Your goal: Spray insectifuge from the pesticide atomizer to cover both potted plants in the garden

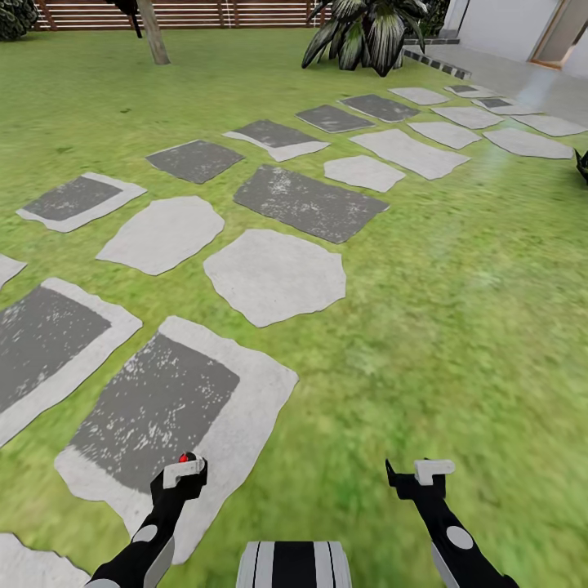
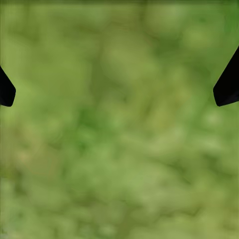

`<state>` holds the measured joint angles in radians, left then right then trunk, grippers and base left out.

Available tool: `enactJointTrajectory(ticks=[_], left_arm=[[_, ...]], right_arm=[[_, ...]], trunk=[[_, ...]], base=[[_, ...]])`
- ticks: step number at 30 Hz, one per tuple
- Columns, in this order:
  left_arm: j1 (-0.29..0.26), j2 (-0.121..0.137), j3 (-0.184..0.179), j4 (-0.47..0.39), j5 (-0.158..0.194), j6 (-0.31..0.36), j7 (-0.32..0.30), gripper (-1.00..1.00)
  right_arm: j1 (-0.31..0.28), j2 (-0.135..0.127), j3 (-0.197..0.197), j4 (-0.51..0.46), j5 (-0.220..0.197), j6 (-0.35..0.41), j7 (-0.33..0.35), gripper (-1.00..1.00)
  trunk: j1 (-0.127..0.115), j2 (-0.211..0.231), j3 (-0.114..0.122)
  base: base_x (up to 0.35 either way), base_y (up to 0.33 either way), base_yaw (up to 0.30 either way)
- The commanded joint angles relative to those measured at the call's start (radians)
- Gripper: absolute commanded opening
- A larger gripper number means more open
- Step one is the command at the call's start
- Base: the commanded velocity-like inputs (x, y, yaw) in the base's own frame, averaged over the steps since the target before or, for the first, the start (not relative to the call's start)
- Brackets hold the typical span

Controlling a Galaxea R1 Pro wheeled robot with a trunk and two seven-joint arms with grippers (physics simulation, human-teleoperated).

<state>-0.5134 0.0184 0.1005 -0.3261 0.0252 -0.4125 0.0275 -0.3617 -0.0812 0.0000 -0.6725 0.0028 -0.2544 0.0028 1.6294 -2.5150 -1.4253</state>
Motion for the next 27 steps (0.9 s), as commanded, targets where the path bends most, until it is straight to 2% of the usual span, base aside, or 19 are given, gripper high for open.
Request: enactJointTrajectory(ticks=[1, 9, 11, 27], left_arm=[[0.0, 0.0, -0.001, 0.001, 0.002, -0.003, 0.002, 1.0], [-0.001, 0.0, -0.001, 0.002, 0.004, -0.003, 0.002, 1.0], [-0.001, 0.0, -0.001, 0.002, 0.004, -0.003, 0.002, 1.0], [-0.002, 0.0, -0.001, 0.002, 0.004, -0.004, 0.002, 1.0]], right_arm=[[0.0, 0.0, 0.0, 0.001, 0.0, -0.003, 0.0, 1.0], [0.0, 0.0, 0.0, 0.001, 0.0, -0.003, 0.0, 1.0], [0.0, 0.0, 0.0, 0.001, 0.0, -0.003, 0.0, 1.0], [0.0, 0.0, 0.0, 0.001, 0.0, -0.003, 0.0, 1.0]], trunk=[[0.0, 0.0, -0.001], [0.0, 0.0, -0.001], [0.001, -0.001, -0.008], [0.001, -0.001, -0.008]], base=[[0.0, 0.0, 0.0], [0.0, 0.0, 0.0], [0.0, 0.0, 0.0], [0.015, 0.0, 0.0]])
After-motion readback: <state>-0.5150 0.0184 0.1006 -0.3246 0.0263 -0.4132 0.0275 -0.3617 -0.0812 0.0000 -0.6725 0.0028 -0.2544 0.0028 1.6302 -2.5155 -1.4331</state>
